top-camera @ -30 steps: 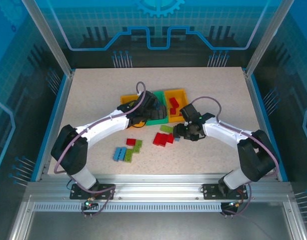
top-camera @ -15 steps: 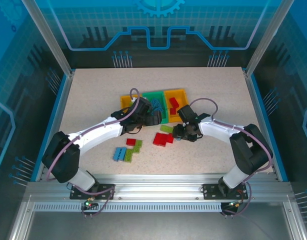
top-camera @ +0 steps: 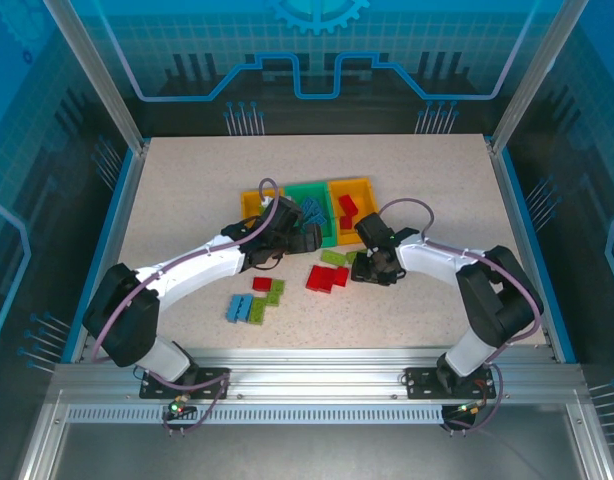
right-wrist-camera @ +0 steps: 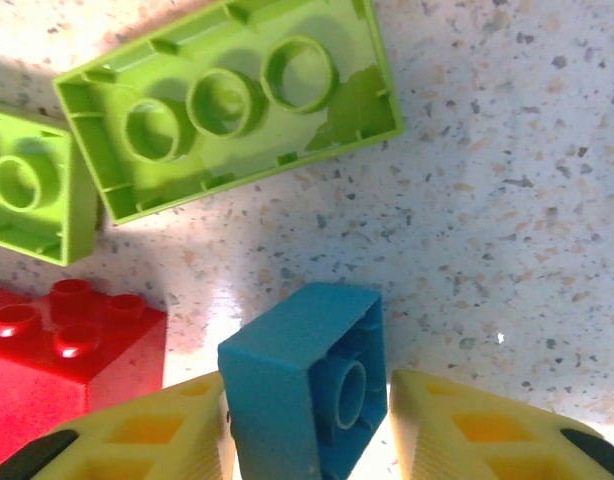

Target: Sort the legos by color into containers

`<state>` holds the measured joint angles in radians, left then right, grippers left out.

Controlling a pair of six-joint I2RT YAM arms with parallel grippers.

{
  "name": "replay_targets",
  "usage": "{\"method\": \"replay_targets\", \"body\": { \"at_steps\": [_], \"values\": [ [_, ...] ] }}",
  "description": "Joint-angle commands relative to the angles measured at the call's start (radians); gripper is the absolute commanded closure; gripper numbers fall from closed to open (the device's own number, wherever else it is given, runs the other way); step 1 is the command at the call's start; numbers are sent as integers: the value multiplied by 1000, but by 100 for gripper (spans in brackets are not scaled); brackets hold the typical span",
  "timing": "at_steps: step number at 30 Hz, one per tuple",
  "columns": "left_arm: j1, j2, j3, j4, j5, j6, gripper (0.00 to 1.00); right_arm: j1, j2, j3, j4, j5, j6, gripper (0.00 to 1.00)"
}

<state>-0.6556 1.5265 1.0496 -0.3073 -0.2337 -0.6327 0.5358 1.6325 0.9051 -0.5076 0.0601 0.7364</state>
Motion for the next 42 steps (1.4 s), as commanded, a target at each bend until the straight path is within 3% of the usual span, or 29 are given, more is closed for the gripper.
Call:
{"method": "replay_targets", "body": {
  "at_steps": [1,5,13,21,25,37,42],
  "values": [
    [-4,-37,-21,10,-27,-21,1,-4,21,14,-34,20,-27,63],
    [-3,-42,-28,8,-30,-21,1,-5,20,9,-36,25,-35,78],
    [-3,-40,-31,5,-31,-24,1,10,-42,29,-69,38,-59,80],
    [-3,-76,-98,-25,-71,-67,1,63,-80,250,-103,-1,-144,80],
    [-3,-112,-153,-33,-83,-75,1,64,14,404,-69,-87,-184,79],
    [-5,-193,-242,-81,-99,-65,1,32,461,948,-209,-116,-234,79],
    [-5,-228,-266,-156,-132,-100,1,24,561,1049,-241,-113,-230,76]
  ]
}}
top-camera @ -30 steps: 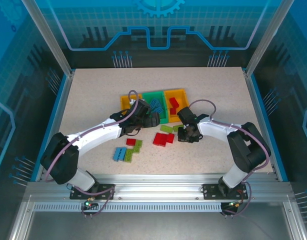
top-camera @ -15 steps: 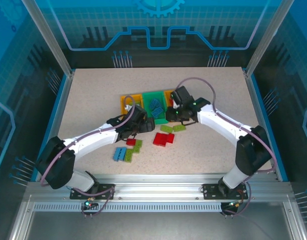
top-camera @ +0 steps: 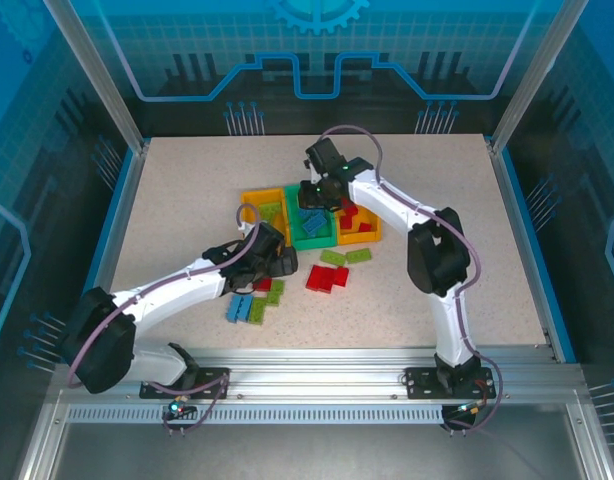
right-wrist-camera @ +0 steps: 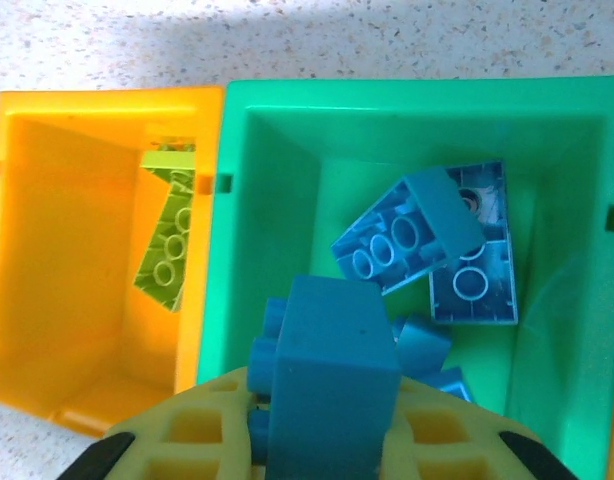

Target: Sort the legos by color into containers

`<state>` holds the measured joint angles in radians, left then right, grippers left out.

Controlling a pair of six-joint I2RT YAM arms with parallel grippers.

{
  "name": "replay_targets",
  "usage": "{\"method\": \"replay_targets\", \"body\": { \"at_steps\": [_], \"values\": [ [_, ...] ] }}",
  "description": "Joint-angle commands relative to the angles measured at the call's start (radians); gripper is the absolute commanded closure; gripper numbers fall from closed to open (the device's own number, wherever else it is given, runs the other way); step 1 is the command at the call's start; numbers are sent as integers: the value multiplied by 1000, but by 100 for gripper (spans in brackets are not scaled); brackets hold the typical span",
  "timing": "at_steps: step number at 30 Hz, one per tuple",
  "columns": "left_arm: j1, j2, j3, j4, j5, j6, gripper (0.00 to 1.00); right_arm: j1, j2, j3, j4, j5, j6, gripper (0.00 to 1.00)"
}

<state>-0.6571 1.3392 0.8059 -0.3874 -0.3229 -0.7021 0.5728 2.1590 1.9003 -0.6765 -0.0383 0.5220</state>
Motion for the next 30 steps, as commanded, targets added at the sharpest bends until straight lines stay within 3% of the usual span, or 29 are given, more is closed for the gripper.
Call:
{"method": "replay_targets", "body": {
  "at_steps": [1,9,12,17,30],
  "values": [
    [-4,-55,-34,-94,-52,-44,1,-13,47,65,-75,-17,-15,74],
    [-4,-169,-130,-258,-99,-182,1,0,69,107,-92,-36,-34,56],
    [-4,-217,-170,-293,-105,-226,1,8,47,101,-95,-38,-44,42],
    [-4,-286,-218,-337,-103,-298,2,22,-5,60,-84,-42,-48,33],
    [-5,-391,-293,-398,-99,-387,13,29,-27,31,-81,-57,-55,29]
  ]
}}
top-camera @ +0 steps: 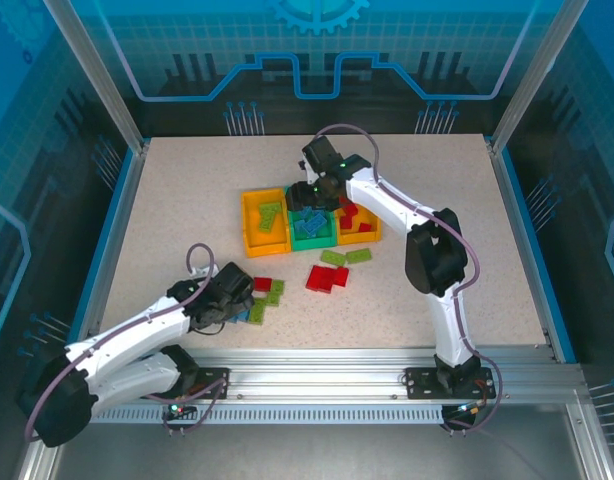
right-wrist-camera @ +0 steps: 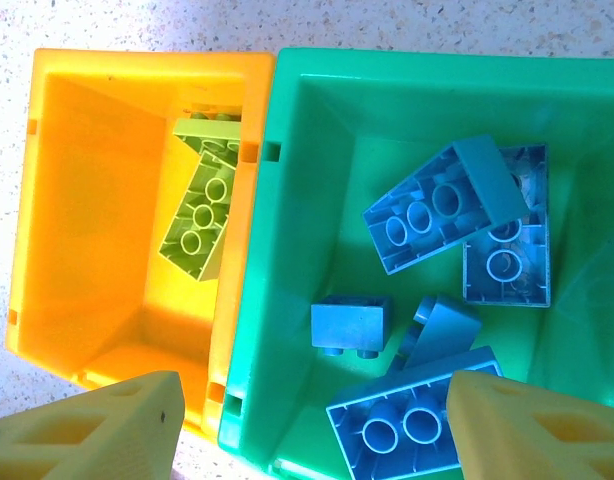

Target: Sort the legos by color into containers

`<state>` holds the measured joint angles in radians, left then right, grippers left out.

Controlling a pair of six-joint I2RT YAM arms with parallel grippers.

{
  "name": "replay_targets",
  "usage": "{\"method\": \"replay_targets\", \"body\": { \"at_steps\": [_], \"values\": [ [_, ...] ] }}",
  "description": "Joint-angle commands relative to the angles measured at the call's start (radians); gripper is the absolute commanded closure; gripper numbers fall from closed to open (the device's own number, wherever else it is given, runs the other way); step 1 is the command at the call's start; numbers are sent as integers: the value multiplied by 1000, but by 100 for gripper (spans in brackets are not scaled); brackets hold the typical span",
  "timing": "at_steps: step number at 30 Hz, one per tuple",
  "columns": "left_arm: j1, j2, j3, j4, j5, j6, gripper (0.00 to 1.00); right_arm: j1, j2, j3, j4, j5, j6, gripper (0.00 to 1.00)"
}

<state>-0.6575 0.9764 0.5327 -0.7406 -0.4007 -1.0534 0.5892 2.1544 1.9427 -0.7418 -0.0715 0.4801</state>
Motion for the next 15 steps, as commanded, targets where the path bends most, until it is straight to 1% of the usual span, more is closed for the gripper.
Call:
{"method": "replay_targets", "body": {
  "at_steps": [1,4,15],
  "values": [
    [-4,-36,-24,-46,-21,-36,13,11,-22,-11,-16,-25,-13,29],
    [-4,-45,-37,-33,-12,-26,15,12,-20,-11,-20,-21,-14,29],
    [-5,-22,-75,46,27,9,15,11,-23,-16,-31,1,-17,29]
  ]
}}
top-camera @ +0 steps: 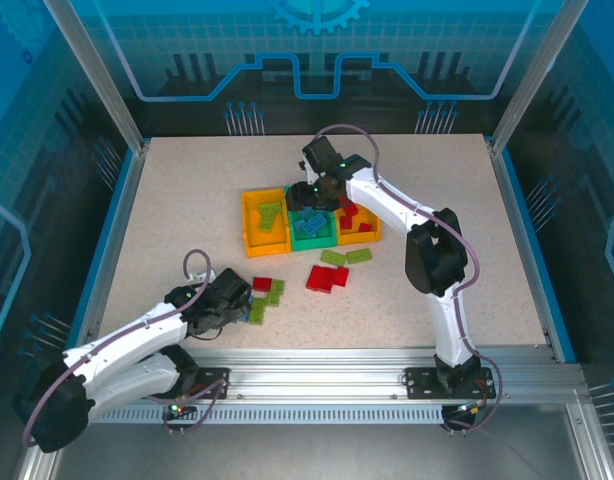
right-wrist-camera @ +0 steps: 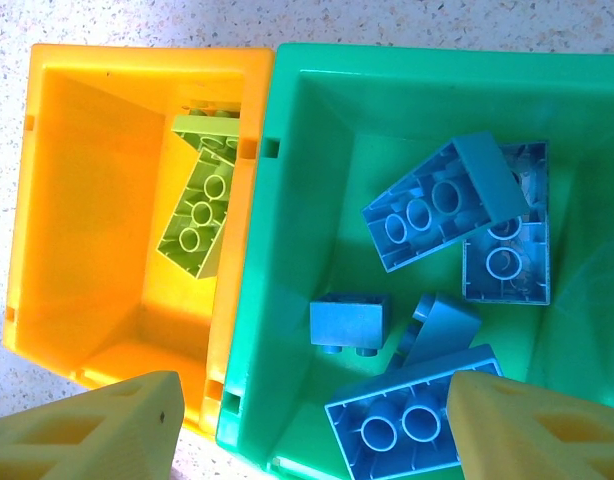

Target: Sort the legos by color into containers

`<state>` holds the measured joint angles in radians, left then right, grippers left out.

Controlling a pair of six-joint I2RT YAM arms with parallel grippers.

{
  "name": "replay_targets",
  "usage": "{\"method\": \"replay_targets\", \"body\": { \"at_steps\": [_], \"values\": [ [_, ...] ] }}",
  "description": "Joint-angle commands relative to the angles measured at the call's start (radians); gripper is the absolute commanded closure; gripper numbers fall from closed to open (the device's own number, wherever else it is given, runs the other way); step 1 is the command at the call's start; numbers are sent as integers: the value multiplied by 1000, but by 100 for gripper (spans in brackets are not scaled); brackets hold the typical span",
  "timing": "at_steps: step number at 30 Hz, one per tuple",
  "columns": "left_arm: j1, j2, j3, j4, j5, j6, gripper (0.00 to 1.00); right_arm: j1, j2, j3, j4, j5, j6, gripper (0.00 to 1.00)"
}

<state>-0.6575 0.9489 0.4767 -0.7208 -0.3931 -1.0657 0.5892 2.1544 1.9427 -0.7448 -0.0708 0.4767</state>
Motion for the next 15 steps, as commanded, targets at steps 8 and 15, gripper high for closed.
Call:
{"method": "replay_targets", "body": {
  "at_steps": [8,15],
  "values": [
    [-4,33,-26,52,35,40,16,11,-24,-19,-30,7,-12,28],
    [-5,60,-44,75,34,4,20,9,-29,-26,-33,12,-14,28]
  ]
}}
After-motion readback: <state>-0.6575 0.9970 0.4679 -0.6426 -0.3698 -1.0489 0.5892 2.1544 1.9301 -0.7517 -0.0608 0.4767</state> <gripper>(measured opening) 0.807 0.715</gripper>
